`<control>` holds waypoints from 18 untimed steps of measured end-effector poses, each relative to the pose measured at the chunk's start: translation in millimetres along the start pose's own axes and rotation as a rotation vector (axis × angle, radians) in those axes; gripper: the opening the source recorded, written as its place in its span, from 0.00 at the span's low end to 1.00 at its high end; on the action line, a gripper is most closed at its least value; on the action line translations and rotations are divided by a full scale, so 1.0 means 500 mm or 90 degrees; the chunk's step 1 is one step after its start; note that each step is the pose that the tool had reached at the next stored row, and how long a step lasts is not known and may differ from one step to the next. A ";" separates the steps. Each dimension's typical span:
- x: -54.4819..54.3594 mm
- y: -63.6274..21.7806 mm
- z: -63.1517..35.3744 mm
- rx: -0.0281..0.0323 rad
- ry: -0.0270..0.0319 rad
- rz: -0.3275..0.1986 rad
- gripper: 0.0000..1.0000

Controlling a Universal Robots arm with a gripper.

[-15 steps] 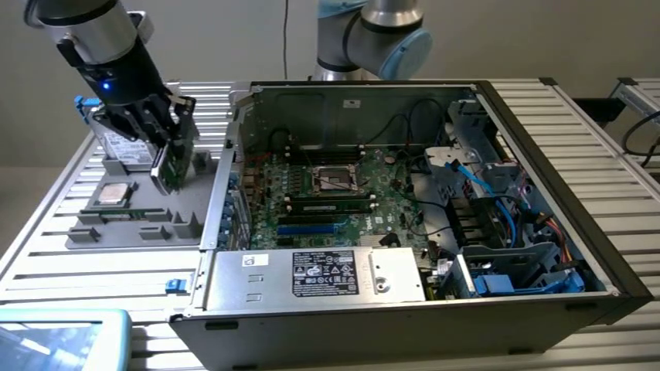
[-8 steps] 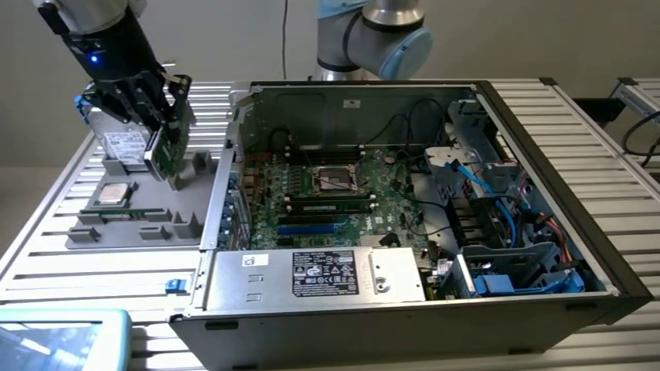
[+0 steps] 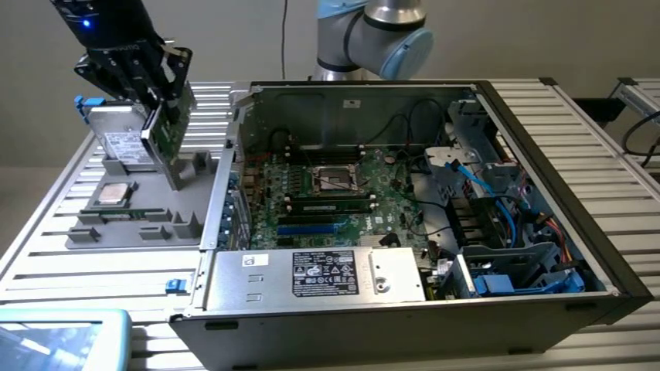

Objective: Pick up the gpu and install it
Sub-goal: 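Pick up the gpu and move the gpu toward the slot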

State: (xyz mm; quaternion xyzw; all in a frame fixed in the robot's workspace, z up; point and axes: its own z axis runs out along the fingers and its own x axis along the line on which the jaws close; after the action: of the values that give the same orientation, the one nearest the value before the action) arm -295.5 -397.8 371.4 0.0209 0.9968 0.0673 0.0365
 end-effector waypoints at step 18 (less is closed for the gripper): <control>-0.144 -0.005 -0.113 -0.0061 0.0024 0.001 0.28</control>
State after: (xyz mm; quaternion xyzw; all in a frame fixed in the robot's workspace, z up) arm -228.1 -411.0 432.0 0.0212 0.9966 0.0721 0.0347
